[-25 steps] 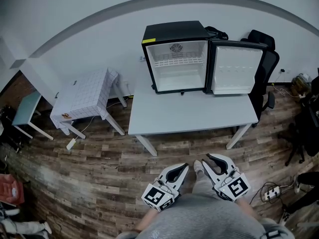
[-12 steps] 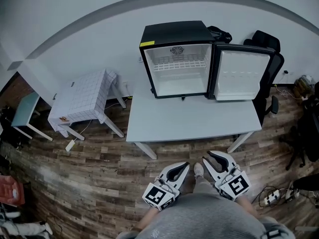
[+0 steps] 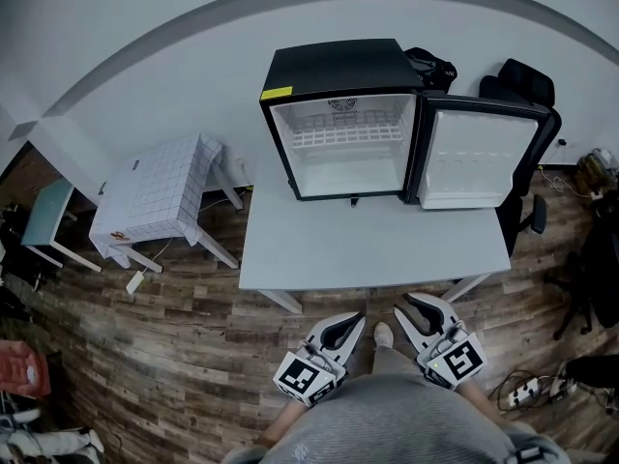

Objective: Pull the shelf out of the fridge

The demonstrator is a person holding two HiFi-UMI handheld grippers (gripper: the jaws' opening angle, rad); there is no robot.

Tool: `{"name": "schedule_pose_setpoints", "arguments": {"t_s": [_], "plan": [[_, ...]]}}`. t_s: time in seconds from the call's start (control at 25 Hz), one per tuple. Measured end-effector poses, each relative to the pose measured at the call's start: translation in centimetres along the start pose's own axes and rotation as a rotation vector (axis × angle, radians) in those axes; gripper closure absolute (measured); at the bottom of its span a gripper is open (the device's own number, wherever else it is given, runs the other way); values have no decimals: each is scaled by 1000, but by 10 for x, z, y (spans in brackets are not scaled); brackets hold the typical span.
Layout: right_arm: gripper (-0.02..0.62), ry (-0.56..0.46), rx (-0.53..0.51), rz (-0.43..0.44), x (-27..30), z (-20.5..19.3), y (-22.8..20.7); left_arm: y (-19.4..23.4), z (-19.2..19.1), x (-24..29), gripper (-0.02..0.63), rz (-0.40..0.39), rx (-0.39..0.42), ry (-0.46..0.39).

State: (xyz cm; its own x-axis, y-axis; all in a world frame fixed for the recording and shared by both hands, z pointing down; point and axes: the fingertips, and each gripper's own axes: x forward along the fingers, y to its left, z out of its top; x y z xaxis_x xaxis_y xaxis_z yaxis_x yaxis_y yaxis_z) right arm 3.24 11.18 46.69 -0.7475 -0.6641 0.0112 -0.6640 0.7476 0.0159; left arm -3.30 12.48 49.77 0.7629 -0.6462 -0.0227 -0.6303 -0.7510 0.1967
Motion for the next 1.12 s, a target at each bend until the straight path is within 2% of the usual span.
{"name": "schedule_pose_setpoints", "arguments": {"t_s": [0.44, 0.92, 1.12], "plan": [[515, -44, -3, 48, 46, 32, -83, 48, 36, 75, 595, 54, 33, -21], [515, -64, -17, 95, 80, 37, -152, 92, 50, 147, 595, 88, 61, -50], [515, -62, 1, 108, 88, 32, -175, 103, 49, 168, 595, 101, 58, -34]]}}
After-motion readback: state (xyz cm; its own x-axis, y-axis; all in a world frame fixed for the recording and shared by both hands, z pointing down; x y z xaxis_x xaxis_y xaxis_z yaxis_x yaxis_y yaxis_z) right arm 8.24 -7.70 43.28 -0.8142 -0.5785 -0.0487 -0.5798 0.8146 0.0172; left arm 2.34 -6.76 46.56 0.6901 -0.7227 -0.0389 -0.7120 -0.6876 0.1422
